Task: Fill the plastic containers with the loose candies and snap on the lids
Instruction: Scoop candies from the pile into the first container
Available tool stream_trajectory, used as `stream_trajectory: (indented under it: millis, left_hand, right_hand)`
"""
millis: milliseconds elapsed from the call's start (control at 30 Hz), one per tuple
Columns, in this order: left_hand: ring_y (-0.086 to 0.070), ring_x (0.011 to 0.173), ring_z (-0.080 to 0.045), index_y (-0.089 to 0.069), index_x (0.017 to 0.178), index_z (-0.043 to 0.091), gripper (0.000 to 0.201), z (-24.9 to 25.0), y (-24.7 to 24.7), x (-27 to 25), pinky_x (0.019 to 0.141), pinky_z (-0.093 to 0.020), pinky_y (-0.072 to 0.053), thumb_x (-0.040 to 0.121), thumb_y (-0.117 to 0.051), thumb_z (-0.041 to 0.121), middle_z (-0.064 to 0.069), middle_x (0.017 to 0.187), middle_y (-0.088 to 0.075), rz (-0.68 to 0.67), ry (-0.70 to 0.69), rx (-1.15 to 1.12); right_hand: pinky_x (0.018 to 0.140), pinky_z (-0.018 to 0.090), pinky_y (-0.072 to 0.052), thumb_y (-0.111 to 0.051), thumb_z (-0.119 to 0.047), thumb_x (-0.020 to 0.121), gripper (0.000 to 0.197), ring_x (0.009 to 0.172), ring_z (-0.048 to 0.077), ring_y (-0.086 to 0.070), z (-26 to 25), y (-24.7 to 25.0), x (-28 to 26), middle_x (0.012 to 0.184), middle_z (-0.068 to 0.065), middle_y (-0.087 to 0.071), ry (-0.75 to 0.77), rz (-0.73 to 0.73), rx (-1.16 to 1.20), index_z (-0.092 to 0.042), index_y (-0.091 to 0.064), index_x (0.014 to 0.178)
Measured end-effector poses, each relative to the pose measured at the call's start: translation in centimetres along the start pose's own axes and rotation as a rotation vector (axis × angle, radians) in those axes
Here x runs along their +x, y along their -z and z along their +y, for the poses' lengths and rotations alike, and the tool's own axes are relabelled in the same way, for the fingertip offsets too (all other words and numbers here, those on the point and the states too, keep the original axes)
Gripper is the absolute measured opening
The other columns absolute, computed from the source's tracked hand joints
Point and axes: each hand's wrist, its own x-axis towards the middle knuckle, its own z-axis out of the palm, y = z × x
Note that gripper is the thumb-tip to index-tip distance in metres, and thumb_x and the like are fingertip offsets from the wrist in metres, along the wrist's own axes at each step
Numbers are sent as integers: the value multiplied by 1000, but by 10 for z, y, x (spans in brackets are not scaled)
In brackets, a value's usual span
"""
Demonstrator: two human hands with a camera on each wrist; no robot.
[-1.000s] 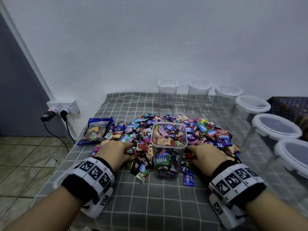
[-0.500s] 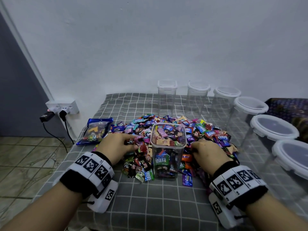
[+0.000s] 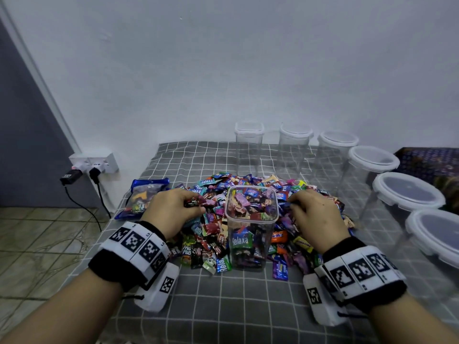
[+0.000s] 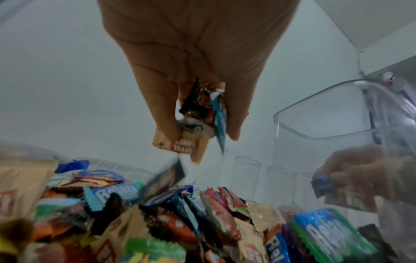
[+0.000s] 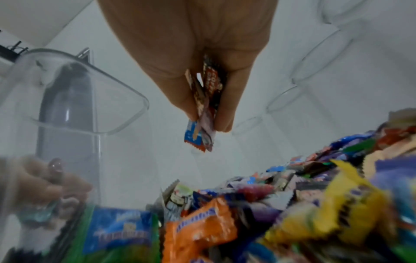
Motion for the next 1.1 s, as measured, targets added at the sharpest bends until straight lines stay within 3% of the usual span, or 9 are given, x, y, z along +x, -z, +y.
stream_trajectory:
  millis: [167, 267, 333, 467, 533, 633, 767, 967, 1100]
  left_hand:
    - [-66, 80, -13, -69, 109, 21, 30, 9, 4, -2, 70, -25, -56, 80, -72, 30, 1, 99, -69, 7, 12, -173]
    - [-65, 88, -15, -69, 110, 19, 33, 14, 4, -3, 85, -34, -52, 80, -71, 32, 0, 97, -71, 40, -12, -197]
    - [-65, 85, -13, -71, 104, 21, 25, 17, 5, -4, 84, -34, -52, 80, -73, 27, 4, 90, -71, 64, -18, -295]
    - [-67, 83, -12, -69, 91, 32, 19, 24, 6, -7, 85, -37, -54, 78, -75, 19, 8, 87, -71, 103, -43, -507]
    - [-68, 87, -14, -71, 95, 30, 23, 29, 7, -7, 87, -38, -54, 77, -75, 17, 5, 90, -72, 124, -55, -573]
    - [-67, 87, -8, -70, 106, 19, 28, 37, 9, -10, 84, -27, -54, 79, -73, 12, 6, 92, -70, 135, -79, -658]
    - [-66, 88, -6, -69, 101, 23, 26, 44, 10, -11, 86, -25, -52, 79, -72, 11, 10, 92, -69, 132, -110, -723]
    - [-67, 89, -9, -68, 93, 30, 24, 50, 5, -9, 90, -33, -53, 79, -73, 11, 10, 92, -71, 134, -142, -744]
    - [-67, 88, -8, -68, 95, 28, 23, 56, 4, -8, 87, -29, -54, 79, -73, 12, 9, 92, -70, 157, -156, -797]
  right_hand:
    - [79, 33, -43, -58, -4, 87, 12, 83, 28, -60, -9, 8, 7, 83, 6, -64, 27, 195, 207, -3, -69, 93]
    - [74, 41, -52, -59, -4, 87, 11, 73, 24, -62, -17, 13, 11, 76, -6, -59, 59, 258, 373, -7, -69, 92]
    - [68, 49, -54, -59, -10, 87, 11, 70, 25, -64, -24, 16, 13, 78, -2, -63, 89, 310, 474, -12, -68, 93]
    - [67, 49, -54, -53, -20, 83, 20, 73, 23, -63, -45, 20, 13, 80, -8, -60, 165, 340, 555, -15, -67, 95]
    - [70, 44, -54, -53, -16, 83, 19, 75, 17, -61, -55, 19, 12, 85, -8, -61, 232, 338, 548, -11, -68, 94]
    - [77, 25, -49, -56, -8, 81, 15, 81, 7, -56, -64, 10, 9, 90, 1, -66, 349, 351, 449, -5, -69, 88]
    - [83, 7, -37, -53, -13, 84, 19, 90, 8, -55, -63, -6, 5, 94, 7, -68, 413, 326, 398, -3, -69, 87]
    - [86, 16, -43, -49, -22, 86, 28, 96, 8, -56, -59, -11, 3, 102, 5, -68, 443, 274, 415, -5, -70, 95]
    - [89, 5, -37, -50, -25, 87, 28, 99, 4, -55, -57, -8, -5, 105, 2, -67, 420, 290, 464, -7, -69, 97]
